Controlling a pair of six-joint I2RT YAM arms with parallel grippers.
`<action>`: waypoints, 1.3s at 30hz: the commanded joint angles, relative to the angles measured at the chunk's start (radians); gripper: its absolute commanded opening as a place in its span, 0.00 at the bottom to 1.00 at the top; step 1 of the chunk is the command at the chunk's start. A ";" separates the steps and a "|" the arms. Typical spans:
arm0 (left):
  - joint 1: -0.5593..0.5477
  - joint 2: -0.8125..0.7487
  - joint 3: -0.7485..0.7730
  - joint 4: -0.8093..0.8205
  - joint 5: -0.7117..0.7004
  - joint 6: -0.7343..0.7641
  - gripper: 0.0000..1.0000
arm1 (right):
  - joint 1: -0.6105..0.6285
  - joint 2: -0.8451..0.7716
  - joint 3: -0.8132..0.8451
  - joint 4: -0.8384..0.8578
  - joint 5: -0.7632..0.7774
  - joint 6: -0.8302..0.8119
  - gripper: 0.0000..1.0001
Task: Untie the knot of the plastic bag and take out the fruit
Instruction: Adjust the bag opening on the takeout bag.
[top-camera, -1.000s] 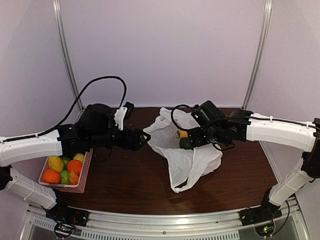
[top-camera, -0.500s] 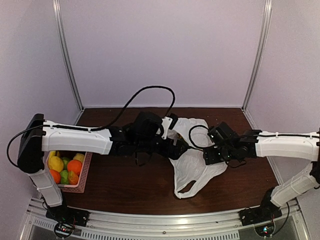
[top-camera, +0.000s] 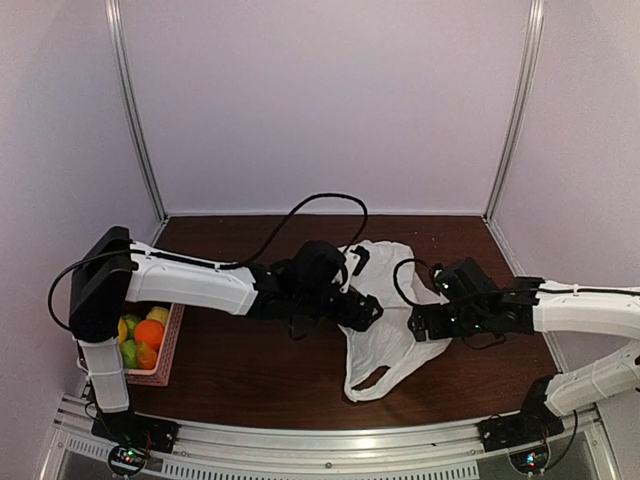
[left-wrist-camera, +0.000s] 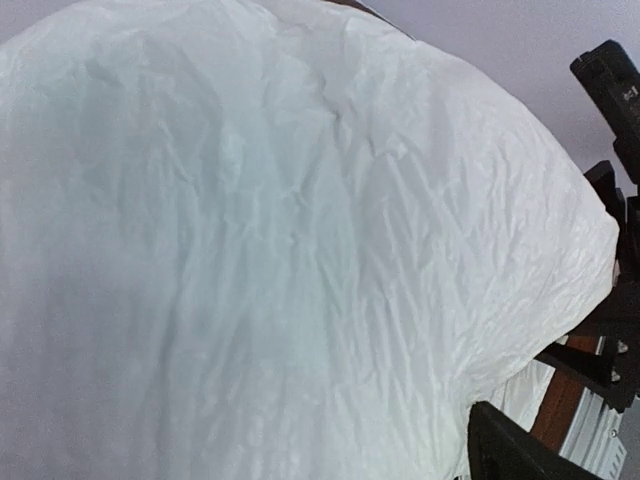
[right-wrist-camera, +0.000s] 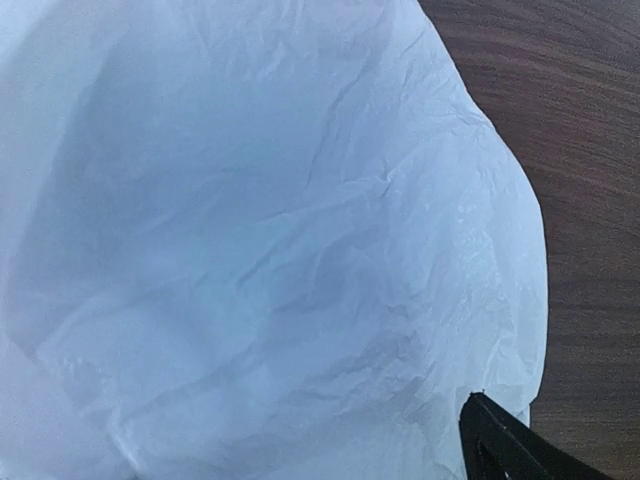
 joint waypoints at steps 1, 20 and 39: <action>-0.006 -0.007 -0.021 0.042 0.028 0.000 0.95 | -0.005 -0.049 0.047 0.006 0.016 0.010 0.93; -0.086 -0.073 -0.161 0.130 0.096 -0.047 0.96 | -0.084 0.245 0.286 0.070 0.061 -0.054 0.97; -0.030 -0.100 -0.083 0.078 0.019 -0.069 0.98 | -0.075 0.182 -0.005 0.126 -0.040 0.023 0.70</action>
